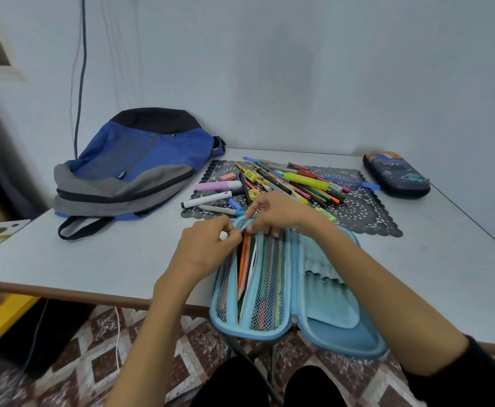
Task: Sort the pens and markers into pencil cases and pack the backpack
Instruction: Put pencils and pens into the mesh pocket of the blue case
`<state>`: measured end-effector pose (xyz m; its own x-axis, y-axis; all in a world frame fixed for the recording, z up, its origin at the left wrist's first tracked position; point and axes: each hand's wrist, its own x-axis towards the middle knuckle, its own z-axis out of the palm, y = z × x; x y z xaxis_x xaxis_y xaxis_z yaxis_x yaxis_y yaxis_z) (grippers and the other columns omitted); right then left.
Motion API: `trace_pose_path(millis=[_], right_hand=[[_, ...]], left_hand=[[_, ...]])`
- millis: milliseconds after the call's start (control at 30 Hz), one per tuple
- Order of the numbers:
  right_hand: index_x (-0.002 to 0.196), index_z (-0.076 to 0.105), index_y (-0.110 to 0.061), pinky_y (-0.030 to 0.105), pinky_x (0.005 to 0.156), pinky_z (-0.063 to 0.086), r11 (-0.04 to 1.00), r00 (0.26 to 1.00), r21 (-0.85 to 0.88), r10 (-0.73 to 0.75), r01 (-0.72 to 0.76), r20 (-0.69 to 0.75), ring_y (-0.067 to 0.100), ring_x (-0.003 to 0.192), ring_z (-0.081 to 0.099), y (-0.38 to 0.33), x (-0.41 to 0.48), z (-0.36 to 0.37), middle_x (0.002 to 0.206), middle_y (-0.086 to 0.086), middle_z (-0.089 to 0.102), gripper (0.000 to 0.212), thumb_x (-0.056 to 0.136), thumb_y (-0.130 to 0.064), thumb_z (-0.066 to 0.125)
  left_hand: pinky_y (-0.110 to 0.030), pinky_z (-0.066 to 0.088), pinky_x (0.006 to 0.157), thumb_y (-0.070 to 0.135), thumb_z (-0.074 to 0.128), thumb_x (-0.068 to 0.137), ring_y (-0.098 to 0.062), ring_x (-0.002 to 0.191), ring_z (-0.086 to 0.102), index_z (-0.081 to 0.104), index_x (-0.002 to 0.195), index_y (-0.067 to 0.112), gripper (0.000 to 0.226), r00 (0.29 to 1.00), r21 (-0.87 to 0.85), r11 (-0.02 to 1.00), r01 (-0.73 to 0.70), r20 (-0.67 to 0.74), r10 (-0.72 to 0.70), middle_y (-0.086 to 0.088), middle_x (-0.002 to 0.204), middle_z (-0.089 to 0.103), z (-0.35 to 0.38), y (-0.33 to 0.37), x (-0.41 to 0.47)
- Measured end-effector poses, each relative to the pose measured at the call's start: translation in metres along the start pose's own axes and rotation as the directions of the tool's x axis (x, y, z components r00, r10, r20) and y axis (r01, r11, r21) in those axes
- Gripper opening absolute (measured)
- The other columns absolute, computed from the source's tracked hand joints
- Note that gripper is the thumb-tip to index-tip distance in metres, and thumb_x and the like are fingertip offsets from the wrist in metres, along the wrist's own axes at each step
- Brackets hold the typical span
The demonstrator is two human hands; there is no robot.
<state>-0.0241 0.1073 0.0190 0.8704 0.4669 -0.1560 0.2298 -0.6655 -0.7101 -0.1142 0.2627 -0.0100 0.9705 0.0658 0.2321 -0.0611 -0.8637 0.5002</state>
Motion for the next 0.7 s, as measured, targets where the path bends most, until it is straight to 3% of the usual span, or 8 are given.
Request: trace_pose_path(millis=[67, 100, 167, 233, 333, 467, 533, 700], right_hand=[[0.095, 0.066, -0.005, 0.018, 0.039, 0.042, 0.995, 0.995, 0.092, 0.033, -0.024, -0.091, 0.01, 0.044, 0.053, 0.001, 0.007, -0.012, 0.07, 0.005, 0.063, 0.012, 0.086, 0.001, 0.066], [0.089, 0.067, -0.008, 0.02, 0.044, 0.044, 0.996, 0.978, 0.093, 0.038, -0.019, -0.205, 0.012, 0.052, 0.056, 0.005, 0.013, -0.016, 0.076, 0.005, 0.064, 0.013, 0.087, 0.003, 0.062], [0.08, 0.067, -0.017, 0.027, 0.058, 0.047, 0.998, 0.899, -0.054, 0.0, -0.026, -0.437, 0.017, 0.073, 0.059, 0.015, 0.028, -0.019, 0.088, 0.003, 0.066, 0.022, 0.086, 0.002, 0.057], [0.083, 0.067, -0.019, 0.028, 0.062, 0.042, 0.965, 0.847, -0.238, -0.036, -0.109, -0.531, 0.018, 0.08, 0.058, 0.024, 0.038, -0.018, 0.09, -0.002, 0.063, 0.021, 0.087, -0.004, 0.054], [0.091, 0.072, -0.014, 0.03, 0.063, 0.045, 0.907, 0.842, -0.377, -0.049, -0.187, -0.537, 0.022, 0.087, 0.062, 0.036, 0.051, -0.012, 0.094, 0.001, 0.069, 0.015, 0.091, -0.017, 0.057], [0.089, 0.071, -0.012, 0.03, 0.064, 0.043, 0.875, 0.838, -0.414, -0.017, -0.251, -0.545, 0.024, 0.087, 0.064, 0.043, 0.063, -0.003, 0.088, 0.004, 0.07, 0.025, 0.092, -0.035, 0.061], [0.091, 0.071, -0.015, 0.033, 0.072, 0.048, 0.853, 0.824, -0.431, -0.003, -0.294, -0.567, 0.023, 0.089, 0.064, 0.045, 0.071, 0.0, 0.088, 0.002, 0.07, 0.025, 0.089, -0.04, 0.065], [0.089, 0.071, -0.019, 0.04, 0.085, 0.049, 0.838, 0.822, -0.448, 0.003, -0.312, -0.569, 0.024, 0.095, 0.062, 0.044, 0.077, 0.002, 0.092, 0.001, 0.07, 0.008, 0.091, -0.021, 0.063]], left_hand=[[-0.03, 0.032, 0.062, 0.035, 0.051, 0.096, -0.017, 0.071, 0.053, 0.056, 0.08, 0.02, 0.023, 1.0, -0.01, 1.0, -0.002, 0.01, 0.002, 0.008, 0.066, 0.053, -0.001, -0.001, 0.0], [-0.03, 0.032, 0.061, 0.034, 0.051, 0.096, -0.017, 0.069, 0.052, 0.056, 0.081, 0.019, 0.022, 1.0, -0.018, 1.0, -0.003, 0.013, 0.003, 0.008, 0.067, 0.054, 0.0, -0.002, 0.001], [-0.028, 0.032, 0.06, 0.033, 0.052, 0.095, -0.015, 0.065, 0.05, 0.058, 0.081, 0.017, 0.022, 1.0, -0.035, 0.999, -0.003, 0.012, 0.003, 0.007, 0.067, 0.054, 0.0, -0.004, 0.001], [-0.029, 0.033, 0.06, 0.033, 0.052, 0.095, -0.011, 0.061, 0.046, 0.058, 0.081, 0.017, 0.022, 1.0, -0.038, 0.999, -0.002, 0.012, 0.002, 0.008, 0.065, 0.053, 0.001, -0.004, 0.001], [-0.031, 0.034, 0.063, 0.034, 0.051, 0.095, -0.01, 0.061, 0.046, 0.058, 0.081, 0.018, 0.023, 1.0, -0.037, 0.999, 0.001, 0.019, -0.001, 0.007, 0.068, 0.054, 0.0, -0.004, 0.001], [-0.029, 0.033, 0.061, 0.035, 0.051, 0.096, -0.012, 0.064, 0.049, 0.056, 0.079, 0.021, 0.023, 0.999, -0.038, 0.999, 0.001, 0.032, 0.0, 0.007, 0.07, 0.056, -0.001, -0.003, 0.0], [-0.028, 0.034, 0.062, 0.035, 0.051, 0.096, -0.017, 0.072, 0.056, 0.052, 0.075, 0.024, 0.023, 0.999, -0.047, 0.999, 0.005, 0.034, -0.003, 0.004, 0.076, 0.062, -0.001, -0.003, -0.001], [-0.028, 0.036, 0.064, 0.035, 0.051, 0.096, -0.021, 0.08, 0.061, 0.052, 0.076, 0.024, 0.023, 1.0, -0.05, 0.999, 0.01, 0.028, -0.009, 0.0, 0.085, 0.067, -0.002, -0.003, -0.002]])
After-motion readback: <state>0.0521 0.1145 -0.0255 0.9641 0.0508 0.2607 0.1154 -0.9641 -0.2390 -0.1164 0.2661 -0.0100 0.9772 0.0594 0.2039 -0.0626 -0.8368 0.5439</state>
